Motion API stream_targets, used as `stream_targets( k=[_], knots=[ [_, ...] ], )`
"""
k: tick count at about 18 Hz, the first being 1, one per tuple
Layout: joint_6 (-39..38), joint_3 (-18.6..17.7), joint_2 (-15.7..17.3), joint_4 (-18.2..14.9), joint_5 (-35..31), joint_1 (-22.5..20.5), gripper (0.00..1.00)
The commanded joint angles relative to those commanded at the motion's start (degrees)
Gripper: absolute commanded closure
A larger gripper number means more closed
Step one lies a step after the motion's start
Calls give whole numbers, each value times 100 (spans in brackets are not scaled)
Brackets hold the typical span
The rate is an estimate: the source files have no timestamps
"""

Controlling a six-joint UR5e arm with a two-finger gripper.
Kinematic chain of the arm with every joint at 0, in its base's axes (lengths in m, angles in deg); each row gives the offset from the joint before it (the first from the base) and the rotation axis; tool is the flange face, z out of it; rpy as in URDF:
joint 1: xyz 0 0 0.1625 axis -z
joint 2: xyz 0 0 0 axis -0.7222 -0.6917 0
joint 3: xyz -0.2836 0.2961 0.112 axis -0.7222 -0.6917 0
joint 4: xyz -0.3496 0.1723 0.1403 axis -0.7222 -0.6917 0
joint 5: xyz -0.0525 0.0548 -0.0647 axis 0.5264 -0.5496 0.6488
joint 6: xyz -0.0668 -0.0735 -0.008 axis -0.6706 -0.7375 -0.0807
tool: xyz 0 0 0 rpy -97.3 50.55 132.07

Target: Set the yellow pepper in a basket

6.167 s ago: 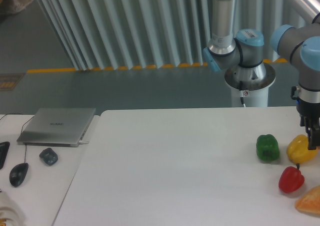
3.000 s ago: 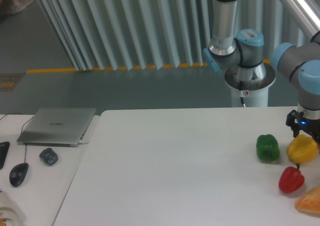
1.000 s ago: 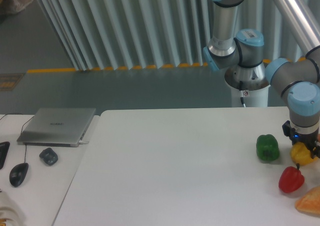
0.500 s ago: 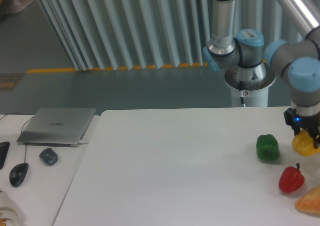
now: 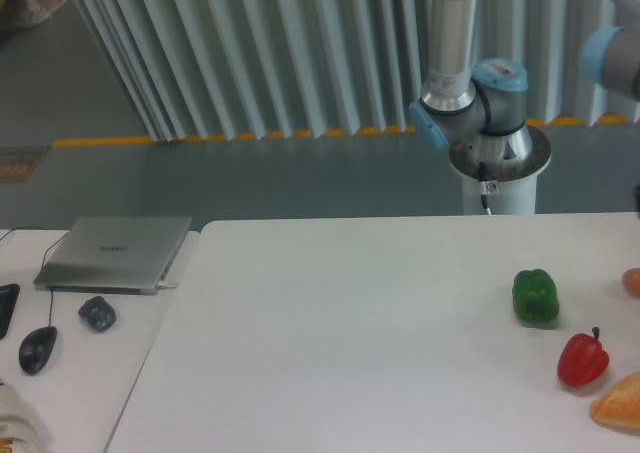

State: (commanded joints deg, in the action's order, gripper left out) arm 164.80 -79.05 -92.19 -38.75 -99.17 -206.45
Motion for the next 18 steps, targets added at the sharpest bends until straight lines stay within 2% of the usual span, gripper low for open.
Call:
stream_targets(
  k=[2,6,11,12,15,16,18],
  knots=[
    [422,0,-263,238,27,-193,59],
    [1072,-79,-554,686,18,-466,58],
    [2153,-79,-643,748,0,-765,55],
    [2234,-88,-651,748,0,-774,47],
    [2226,-123,-643,748,-8,-748,3],
    [2208,-123,-634,740,-8,-739,0],
    [2252,-123,-599,731,-8,-730,0]
  ],
)
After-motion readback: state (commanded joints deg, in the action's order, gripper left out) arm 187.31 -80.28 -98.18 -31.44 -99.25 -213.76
